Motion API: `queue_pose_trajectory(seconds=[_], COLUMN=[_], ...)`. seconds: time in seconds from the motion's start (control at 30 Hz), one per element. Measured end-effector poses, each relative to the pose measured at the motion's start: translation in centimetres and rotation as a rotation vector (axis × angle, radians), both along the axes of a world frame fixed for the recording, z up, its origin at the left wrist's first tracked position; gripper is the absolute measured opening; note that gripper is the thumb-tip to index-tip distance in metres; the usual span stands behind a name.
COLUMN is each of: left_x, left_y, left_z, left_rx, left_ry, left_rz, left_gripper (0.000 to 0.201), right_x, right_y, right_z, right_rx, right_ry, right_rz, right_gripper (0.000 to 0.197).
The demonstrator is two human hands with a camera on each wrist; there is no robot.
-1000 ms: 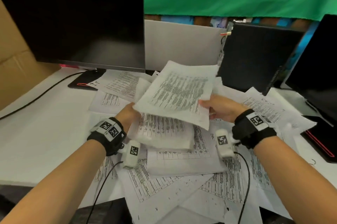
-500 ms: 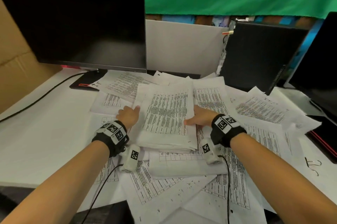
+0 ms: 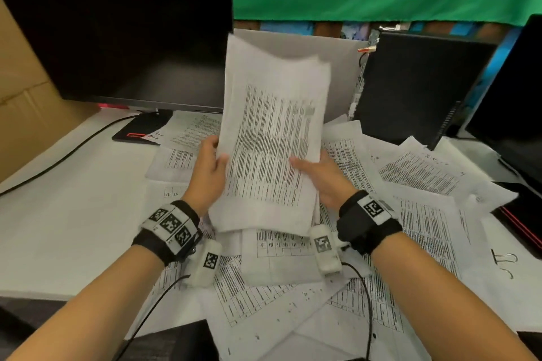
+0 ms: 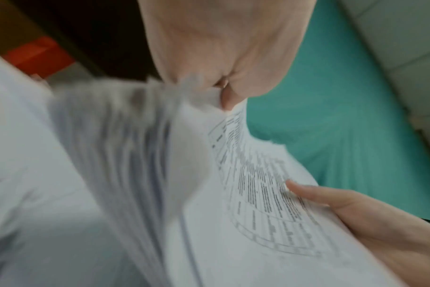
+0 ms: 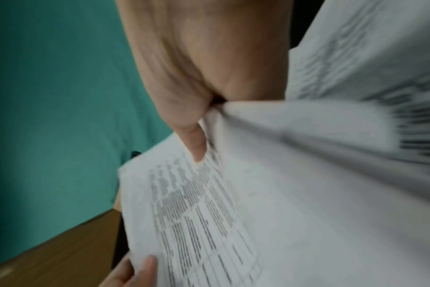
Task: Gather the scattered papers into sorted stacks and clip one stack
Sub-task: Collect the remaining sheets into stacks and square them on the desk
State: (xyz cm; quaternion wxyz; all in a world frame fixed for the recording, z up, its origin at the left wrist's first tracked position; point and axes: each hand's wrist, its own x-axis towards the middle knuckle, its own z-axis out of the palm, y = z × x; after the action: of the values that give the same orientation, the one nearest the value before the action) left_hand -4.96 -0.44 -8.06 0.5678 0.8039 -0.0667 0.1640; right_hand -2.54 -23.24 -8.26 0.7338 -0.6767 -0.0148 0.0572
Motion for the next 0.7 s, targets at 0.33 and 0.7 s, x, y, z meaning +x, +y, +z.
queue_pose_trajectory(seconds=[0.33, 0.7], left_x=[-0.9, -2.2], left_y=[0.5, -2.8], left_z=[4.3, 5.6], left_rx=[-0.299, -0.352], left_ry=[-0.005, -0.019], left_rz=[-0.239, -0.271], left_gripper=[0.061, 0.044], right_x=[-4.4, -5.2], right_y=[-1.0, 2.5], right_z=[5.0, 5.3], right_rx=[-0.209, 0.035], right_ry=[-0.292, -0.286], right_rz=[0.003, -0.173], right_gripper=[0.069, 0.045])
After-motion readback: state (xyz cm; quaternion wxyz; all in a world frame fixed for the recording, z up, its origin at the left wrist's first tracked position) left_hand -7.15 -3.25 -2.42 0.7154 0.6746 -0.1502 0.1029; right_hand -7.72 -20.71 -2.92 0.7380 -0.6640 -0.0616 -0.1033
